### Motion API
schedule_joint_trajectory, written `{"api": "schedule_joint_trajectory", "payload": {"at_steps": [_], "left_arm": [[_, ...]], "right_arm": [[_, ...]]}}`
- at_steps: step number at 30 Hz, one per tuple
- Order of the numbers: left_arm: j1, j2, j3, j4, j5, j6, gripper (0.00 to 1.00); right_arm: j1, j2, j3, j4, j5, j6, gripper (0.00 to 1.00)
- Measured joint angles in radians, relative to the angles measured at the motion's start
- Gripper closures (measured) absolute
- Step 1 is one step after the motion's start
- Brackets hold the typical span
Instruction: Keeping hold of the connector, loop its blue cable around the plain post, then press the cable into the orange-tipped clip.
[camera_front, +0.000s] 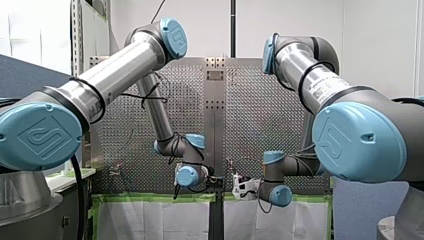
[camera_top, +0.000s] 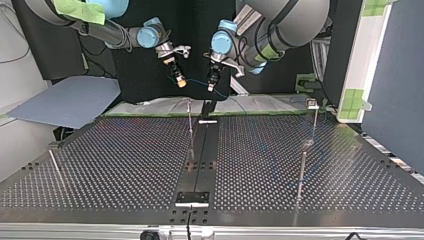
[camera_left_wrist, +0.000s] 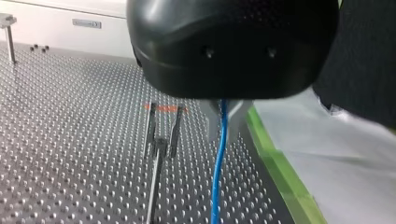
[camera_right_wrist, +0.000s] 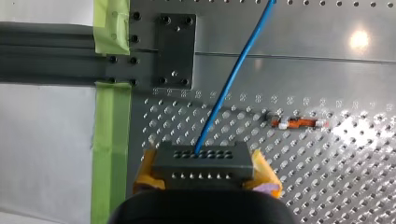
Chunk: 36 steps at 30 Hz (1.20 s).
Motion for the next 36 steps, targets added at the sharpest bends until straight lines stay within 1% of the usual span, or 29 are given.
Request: {"api": "schedule_joint_trajectory", "payload": {"at_steps": [2, 3, 5, 6, 15, 21, 26, 29, 32, 36], "left_arm": [[-0.002, 0.000, 0.000, -0.001, -0.001, 0.000, 0.70], [-0.003, 0.000, 0.000, -0.001, -0.002, 0.000, 0.67], [-0.004, 0.000, 0.000, -0.002, -0.001, 0.001, 0.67], [-0.004, 0.000, 0.000, -0.001, 0.000, 0.001, 0.64], [-0.005, 0.000, 0.006, -0.006, 0.002, 0.009, 0.64], [-0.005, 0.000, 0.040, -0.047, 0.004, 0.025, 0.64], [-0.004, 0.000, 0.052, -0.089, 0.014, 0.029, 0.64], [0.000, 0.000, 0.053, -0.110, 0.002, 0.034, 0.64], [0.005, 0.000, 0.054, -0.127, -0.024, 0.048, 0.64], [0.009, 0.000, 0.056, -0.139, -0.063, 0.060, 0.64]], "right_arm": [[0.001, 0.000, 0.000, -0.001, -0.001, 0.000, 1.00], [0.001, 0.000, 0.000, -0.001, -0.001, 0.000, 1.00], [0.003, 0.000, 0.000, -0.001, -0.001, 0.000, 1.00], [0.003, 0.000, 0.000, -0.001, -0.001, 0.000, 1.00], [0.009, 0.000, 0.000, 0.000, -0.002, 0.000, 1.00], [0.011, 0.000, 0.000, 0.002, -0.003, 0.000, 1.00], [0.012, 0.000, -0.001, 0.002, -0.004, -0.001, 1.00], [0.009, 0.000, -0.001, 0.002, -0.004, -0.001, 1.00], [0.005, 0.000, -0.001, 0.001, -0.003, -0.001, 1.00], [0.005, 0.000, -0.001, 0.001, -0.004, -0.001, 1.00]]}}
